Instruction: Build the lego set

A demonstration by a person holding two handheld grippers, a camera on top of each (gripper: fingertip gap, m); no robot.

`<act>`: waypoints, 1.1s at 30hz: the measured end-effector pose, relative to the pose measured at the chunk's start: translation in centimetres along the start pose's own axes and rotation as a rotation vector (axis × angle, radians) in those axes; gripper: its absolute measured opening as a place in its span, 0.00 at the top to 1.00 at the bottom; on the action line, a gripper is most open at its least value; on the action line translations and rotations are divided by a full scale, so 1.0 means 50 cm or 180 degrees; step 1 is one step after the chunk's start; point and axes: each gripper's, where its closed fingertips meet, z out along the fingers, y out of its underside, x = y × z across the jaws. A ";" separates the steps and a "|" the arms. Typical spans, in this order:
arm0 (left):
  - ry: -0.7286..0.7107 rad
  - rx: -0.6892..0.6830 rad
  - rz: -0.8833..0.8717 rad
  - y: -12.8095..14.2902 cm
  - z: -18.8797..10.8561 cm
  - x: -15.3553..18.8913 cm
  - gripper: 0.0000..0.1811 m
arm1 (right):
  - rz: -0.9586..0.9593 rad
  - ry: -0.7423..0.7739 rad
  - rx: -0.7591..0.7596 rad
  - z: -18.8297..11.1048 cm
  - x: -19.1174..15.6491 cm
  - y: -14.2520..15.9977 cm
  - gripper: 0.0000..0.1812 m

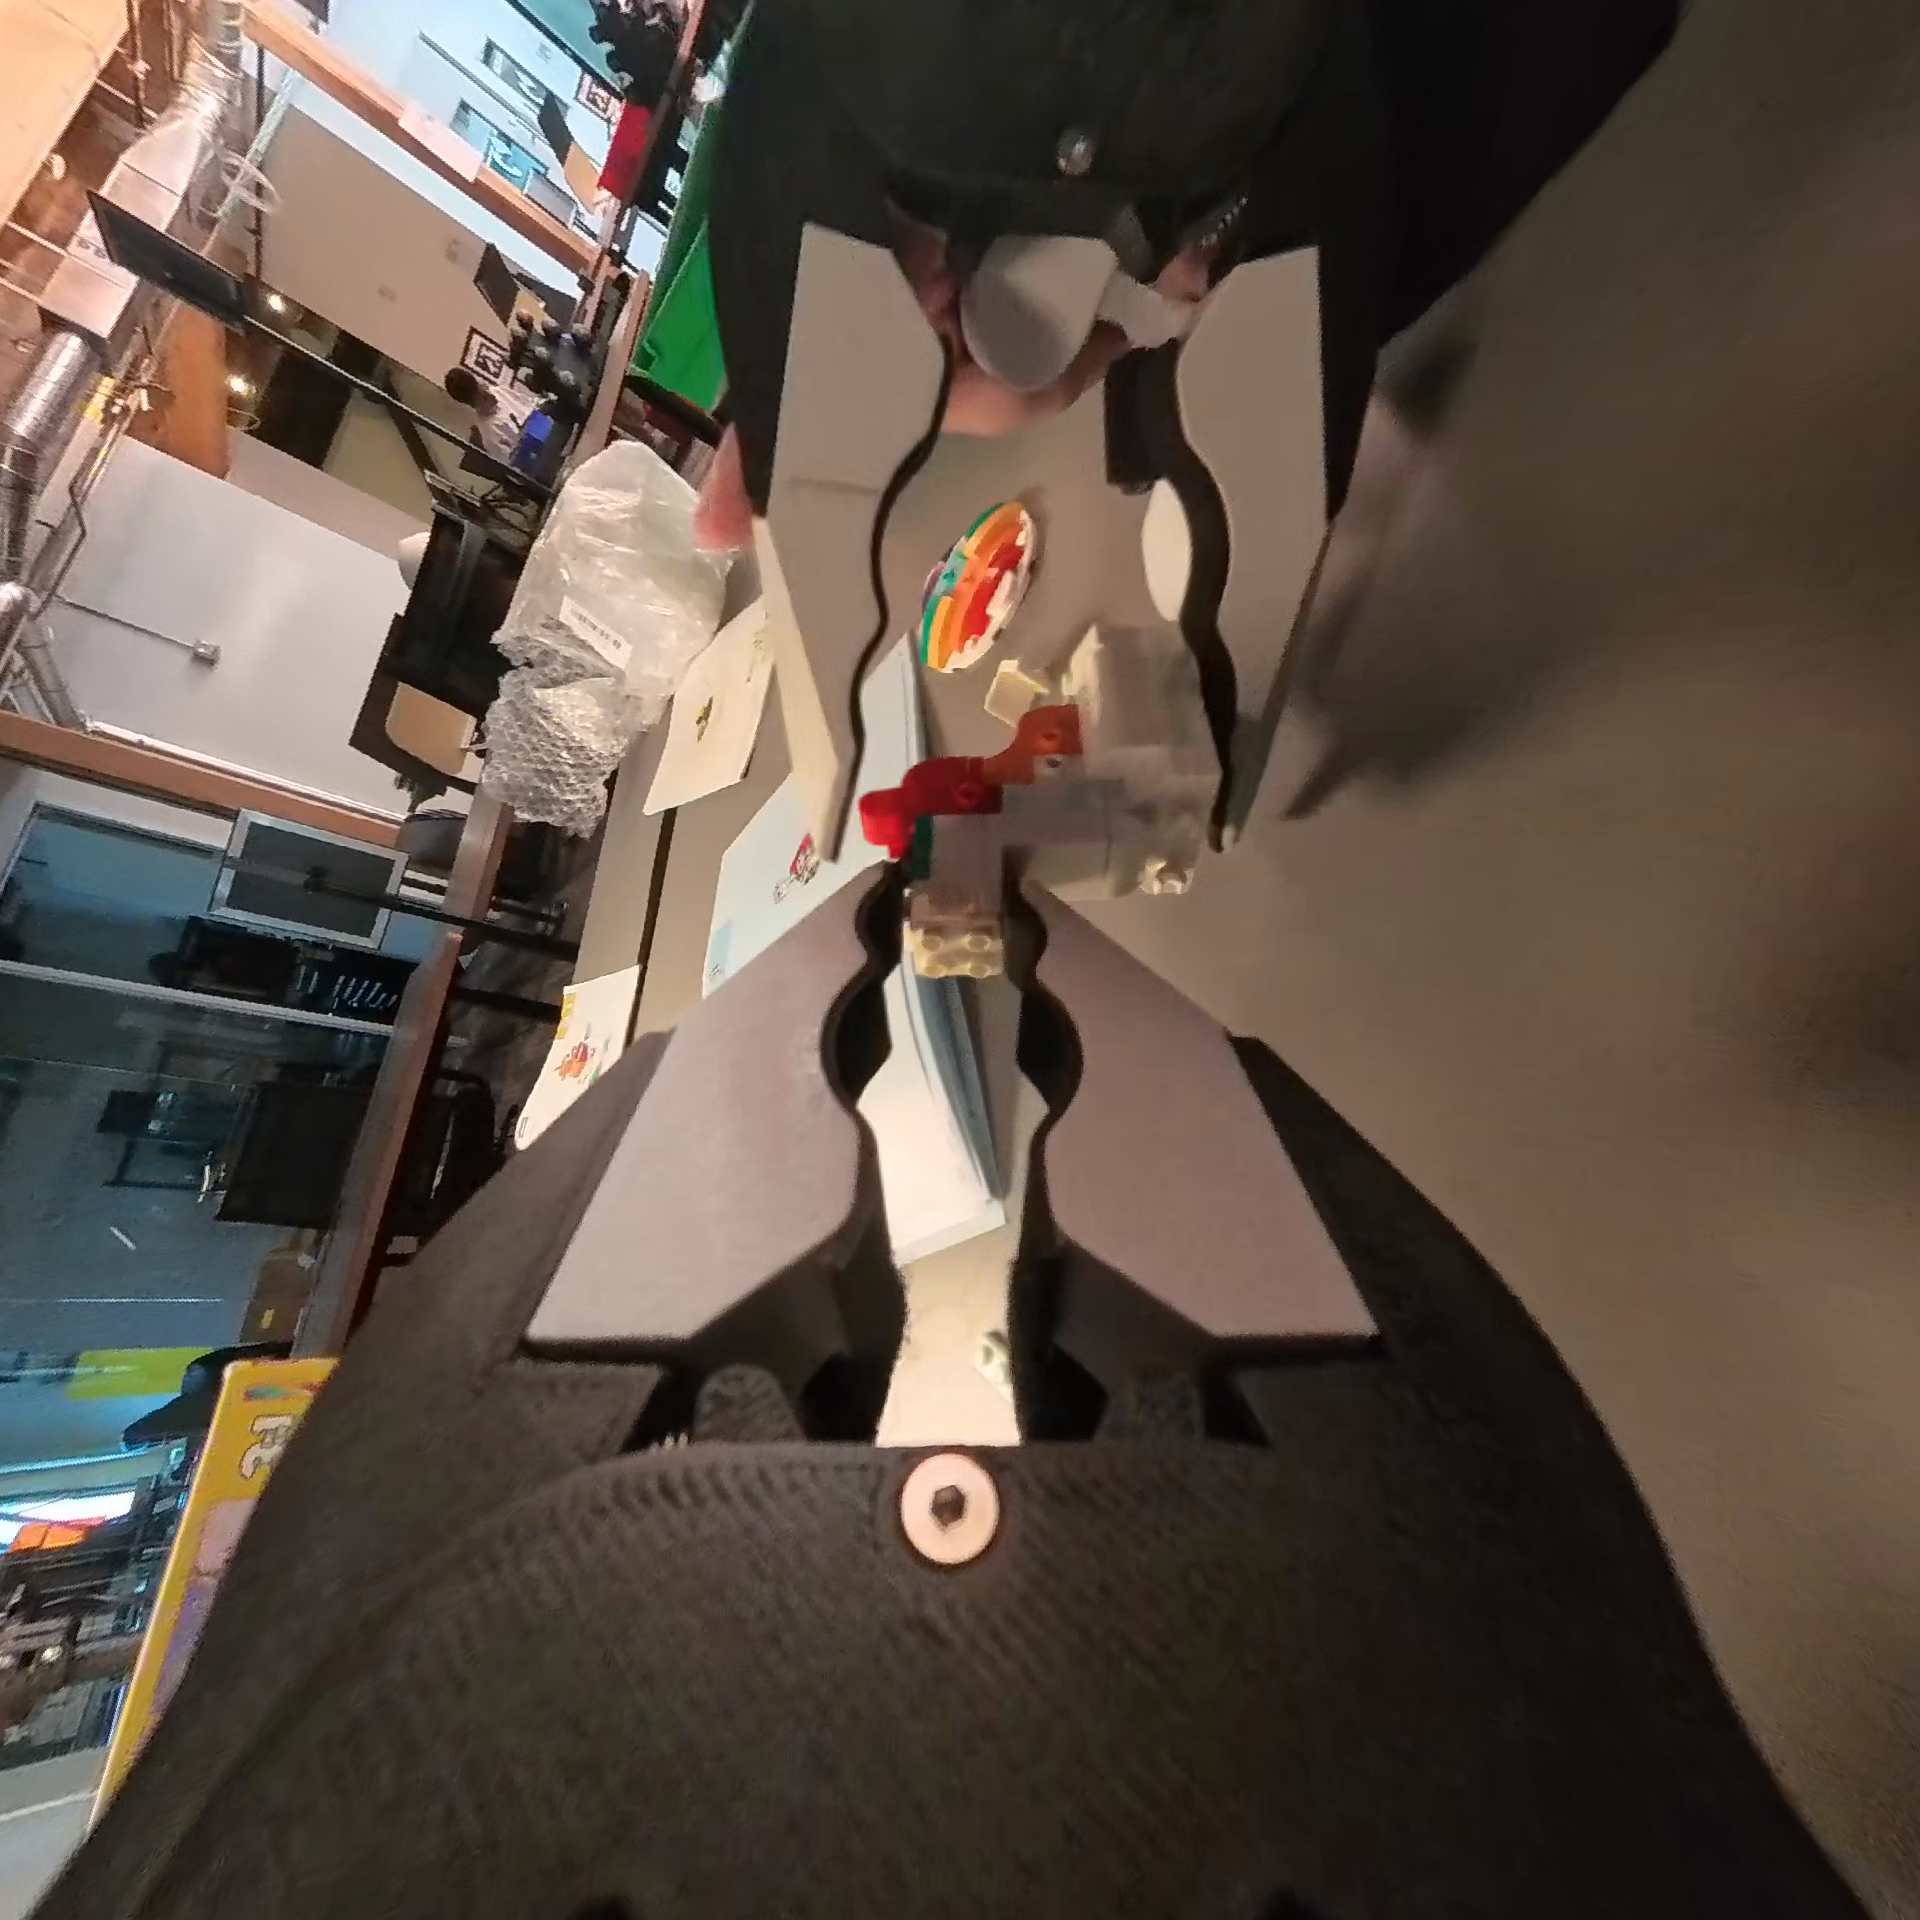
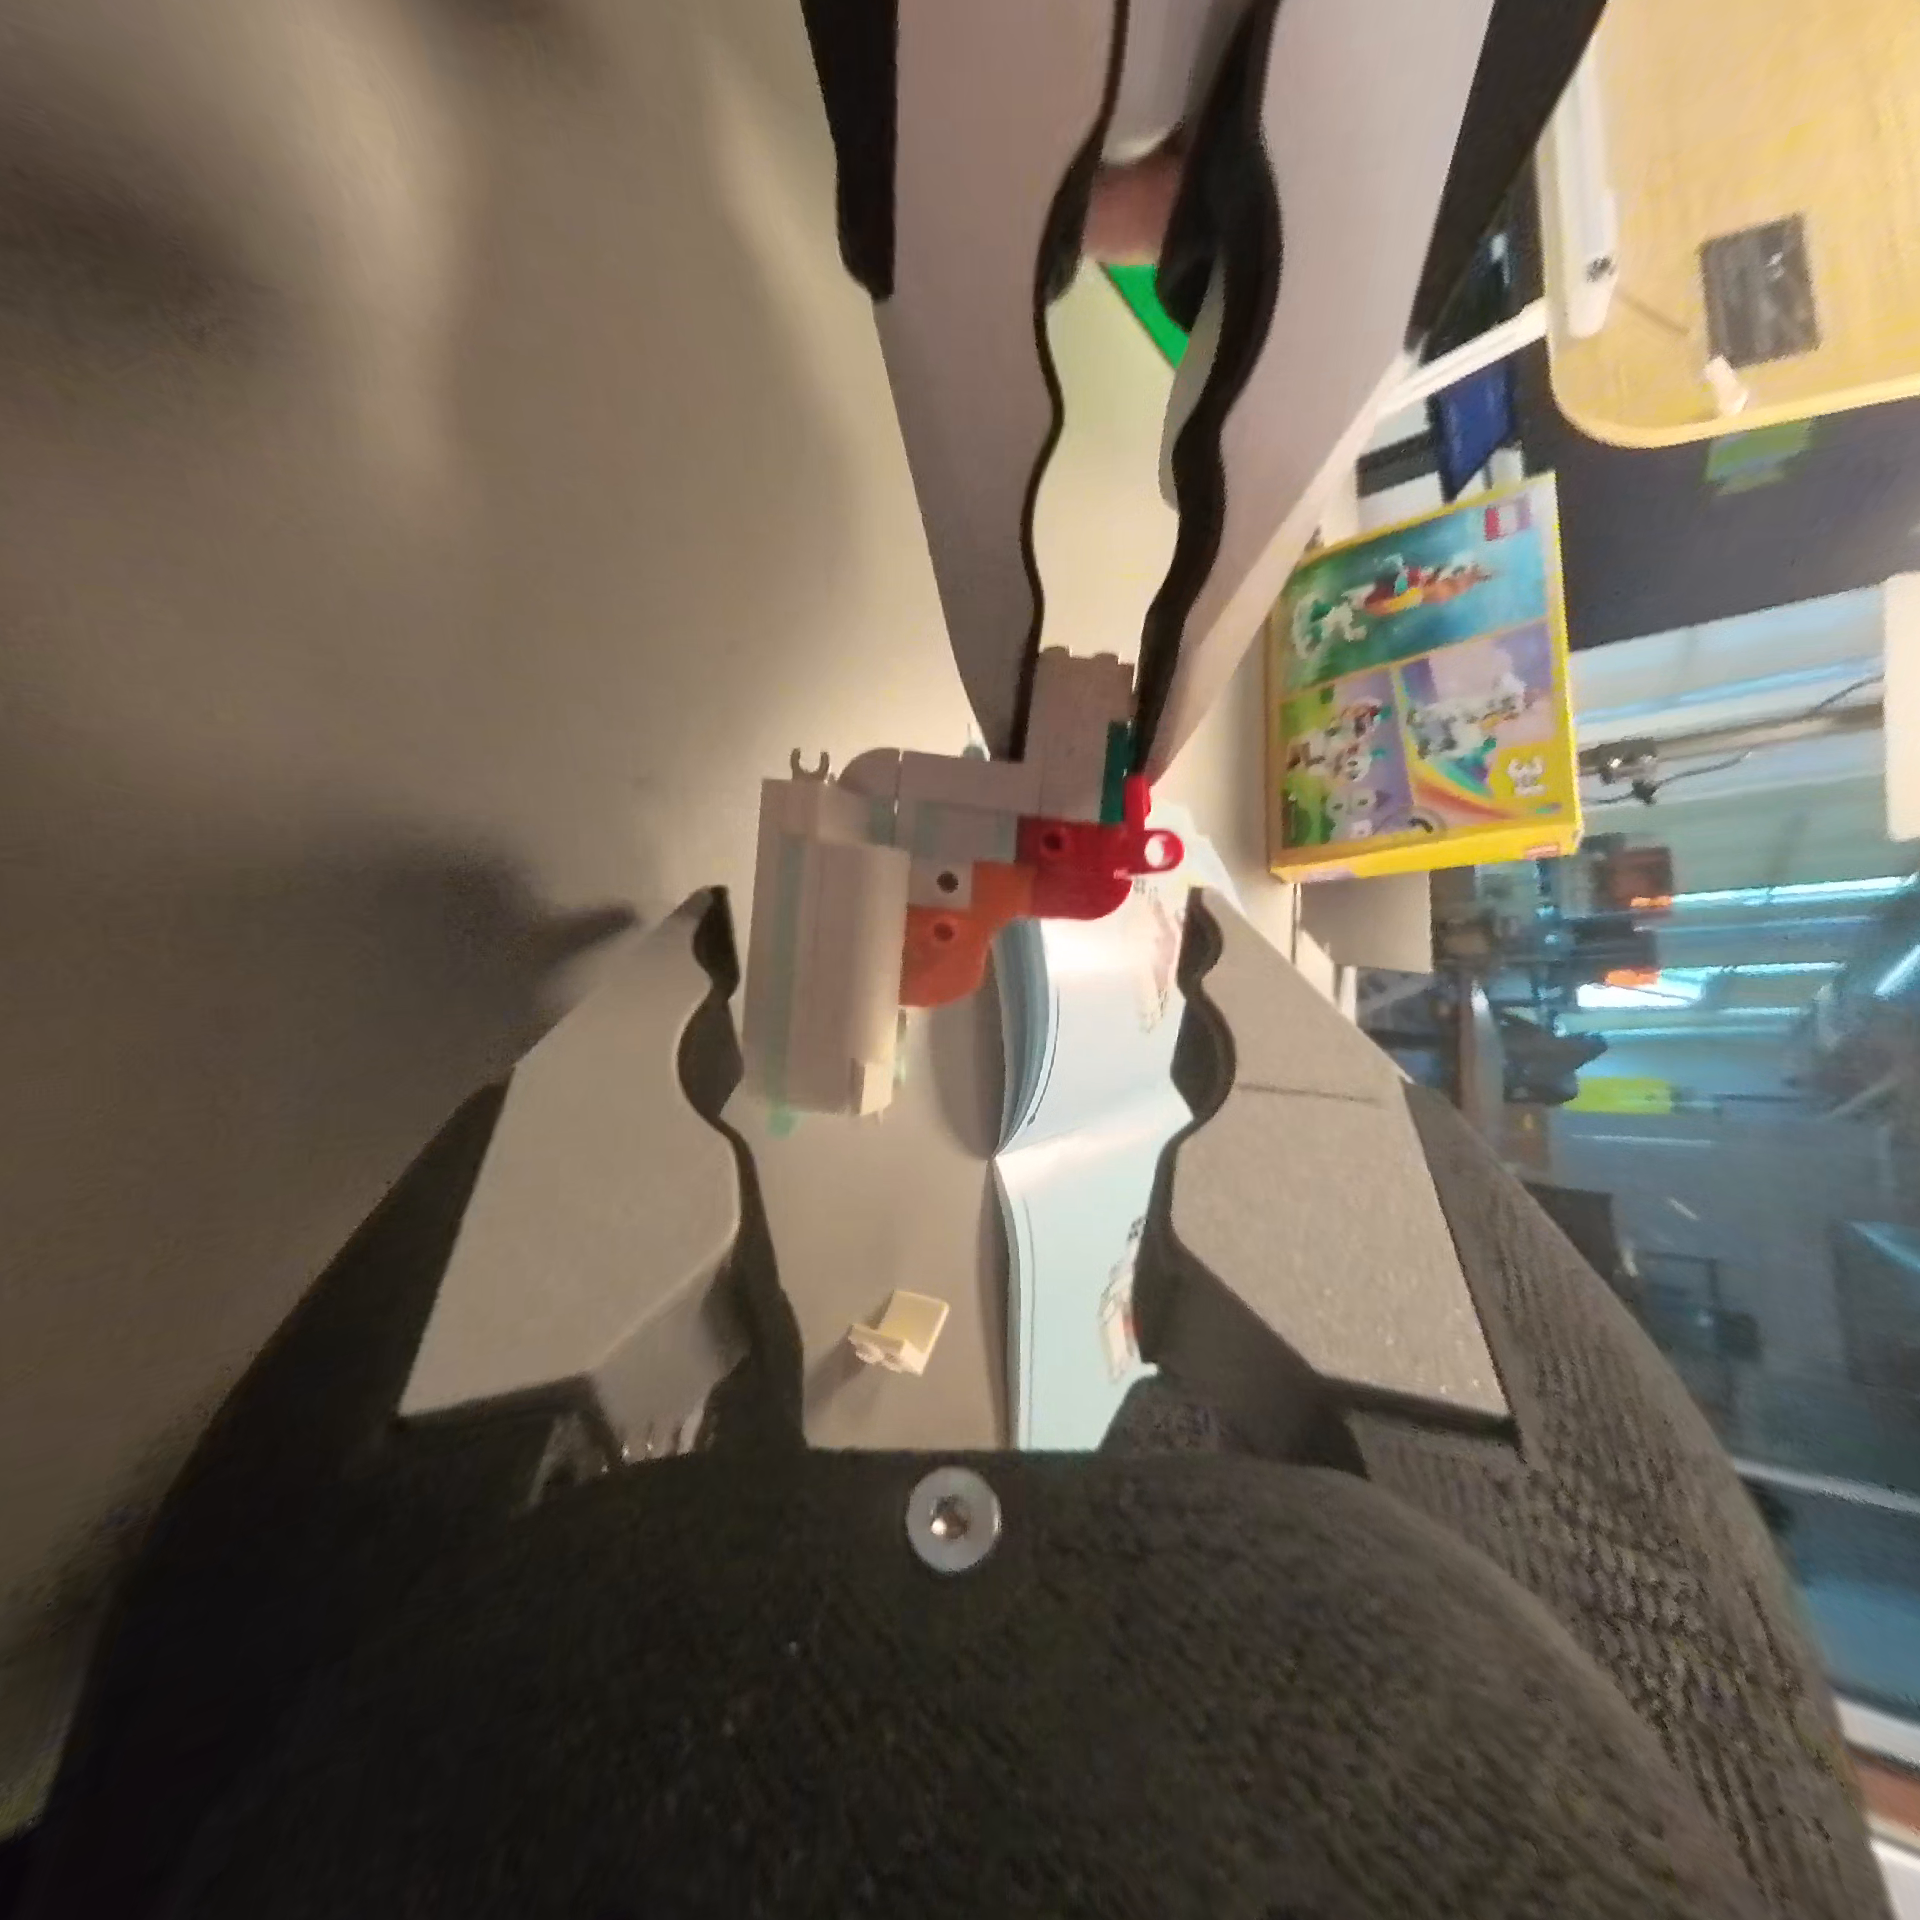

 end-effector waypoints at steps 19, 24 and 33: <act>0.0014 -0.0001 0.0055 -0.001 -0.003 0.002 0.90 | -0.0256 0.0151 0.0038 0.004 0.000 -0.015 0.56; 0.0012 -0.0011 0.0022 -0.001 -0.004 0.001 0.90 | -0.0244 0.0162 0.0001 0.005 0.001 -0.014 0.58; 0.0016 -0.0054 0.0078 0.002 -0.002 0.005 0.90 | -0.0199 0.0105 -0.0063 0.008 -0.003 -0.009 0.59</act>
